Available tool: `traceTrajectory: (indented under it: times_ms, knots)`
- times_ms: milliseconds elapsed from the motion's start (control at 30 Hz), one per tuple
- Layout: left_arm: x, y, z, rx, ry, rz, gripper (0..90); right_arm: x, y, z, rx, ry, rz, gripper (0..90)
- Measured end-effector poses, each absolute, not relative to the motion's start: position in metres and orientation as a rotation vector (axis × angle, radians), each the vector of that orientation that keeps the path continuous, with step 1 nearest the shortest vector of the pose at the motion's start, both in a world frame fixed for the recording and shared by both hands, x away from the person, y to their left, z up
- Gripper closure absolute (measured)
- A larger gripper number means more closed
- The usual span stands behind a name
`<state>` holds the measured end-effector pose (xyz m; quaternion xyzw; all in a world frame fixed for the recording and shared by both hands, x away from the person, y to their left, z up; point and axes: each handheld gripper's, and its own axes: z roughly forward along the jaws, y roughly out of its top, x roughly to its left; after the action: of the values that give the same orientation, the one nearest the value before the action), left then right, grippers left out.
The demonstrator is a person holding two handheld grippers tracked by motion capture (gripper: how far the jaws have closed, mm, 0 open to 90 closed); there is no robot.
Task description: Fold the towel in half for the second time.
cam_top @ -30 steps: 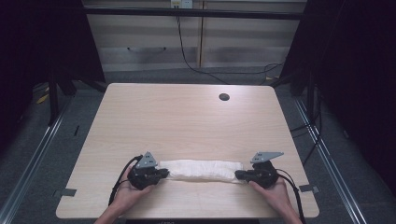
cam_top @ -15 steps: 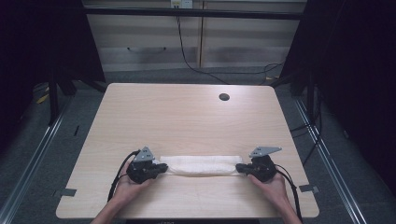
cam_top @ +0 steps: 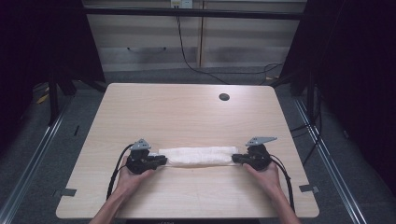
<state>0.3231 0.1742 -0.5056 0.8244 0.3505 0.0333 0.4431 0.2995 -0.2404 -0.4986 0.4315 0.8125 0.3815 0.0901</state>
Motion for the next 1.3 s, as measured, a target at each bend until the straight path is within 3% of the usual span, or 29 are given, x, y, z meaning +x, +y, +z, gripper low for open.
traceTrajectory:
  times_ms: [200,533,1000,1300]
  knots:
    - [0.313,0.179,-0.494,2.061,0.833,0.083,64.7,0.289,-0.236,-0.49,1.234,2.415,1.172,69.5]
    - [0.293,0.214,-0.479,2.038,0.885,0.136,44.4,0.261,-0.253,-0.462,1.215,2.34,1.277,58.4]
    - [0.26,0.258,-0.475,1.97,0.984,0.165,28.2,0.226,-0.288,-0.459,1.323,2.147,1.338,45.7]
    - [0.264,0.275,-0.487,1.928,1.061,0.183,20.6,0.209,-0.312,-0.473,1.437,1.996,1.296,34.7]
